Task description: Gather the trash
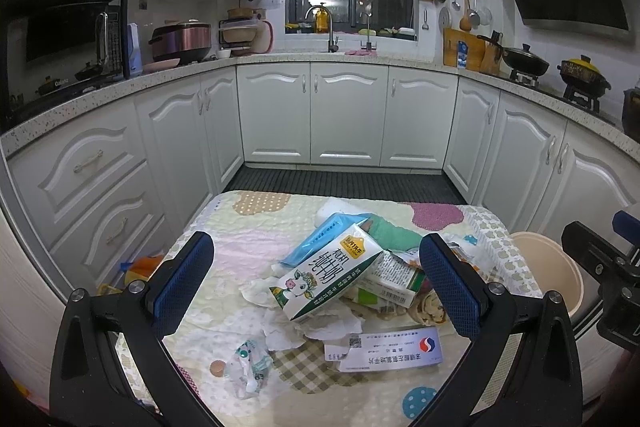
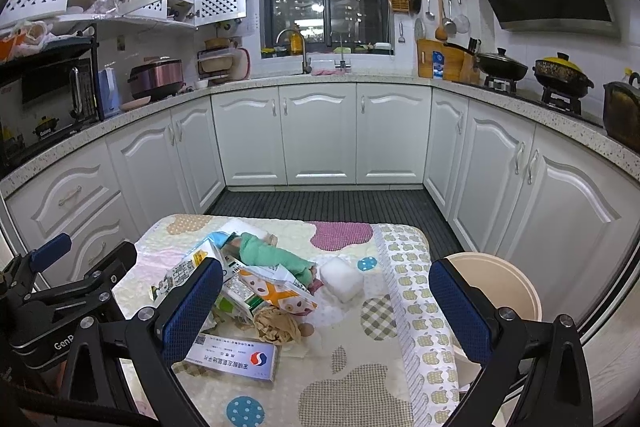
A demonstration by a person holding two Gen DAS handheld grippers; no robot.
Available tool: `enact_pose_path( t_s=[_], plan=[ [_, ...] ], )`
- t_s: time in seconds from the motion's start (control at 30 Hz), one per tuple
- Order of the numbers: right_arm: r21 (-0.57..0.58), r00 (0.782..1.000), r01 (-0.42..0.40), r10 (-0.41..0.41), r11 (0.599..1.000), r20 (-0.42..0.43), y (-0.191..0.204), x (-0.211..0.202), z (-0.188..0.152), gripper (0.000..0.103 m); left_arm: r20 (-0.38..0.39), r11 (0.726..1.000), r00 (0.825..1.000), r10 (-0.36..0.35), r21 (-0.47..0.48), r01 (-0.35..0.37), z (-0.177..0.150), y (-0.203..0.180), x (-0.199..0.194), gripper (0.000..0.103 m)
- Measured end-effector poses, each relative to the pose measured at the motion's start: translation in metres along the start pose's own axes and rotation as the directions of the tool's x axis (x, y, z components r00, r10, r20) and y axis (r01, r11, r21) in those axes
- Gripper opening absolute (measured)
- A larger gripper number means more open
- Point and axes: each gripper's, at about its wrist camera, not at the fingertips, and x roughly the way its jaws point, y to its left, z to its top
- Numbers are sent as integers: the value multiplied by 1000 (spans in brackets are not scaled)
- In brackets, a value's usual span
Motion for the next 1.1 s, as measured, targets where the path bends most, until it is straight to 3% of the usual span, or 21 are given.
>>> enact_pose_path(
  t_s=[1.1],
  plan=[
    [19,1000,15,-15,1000,-4,-10,-3,-1,102,7,1000,1000,-12,-1,12,-6,-5,-2,102]
  ],
)
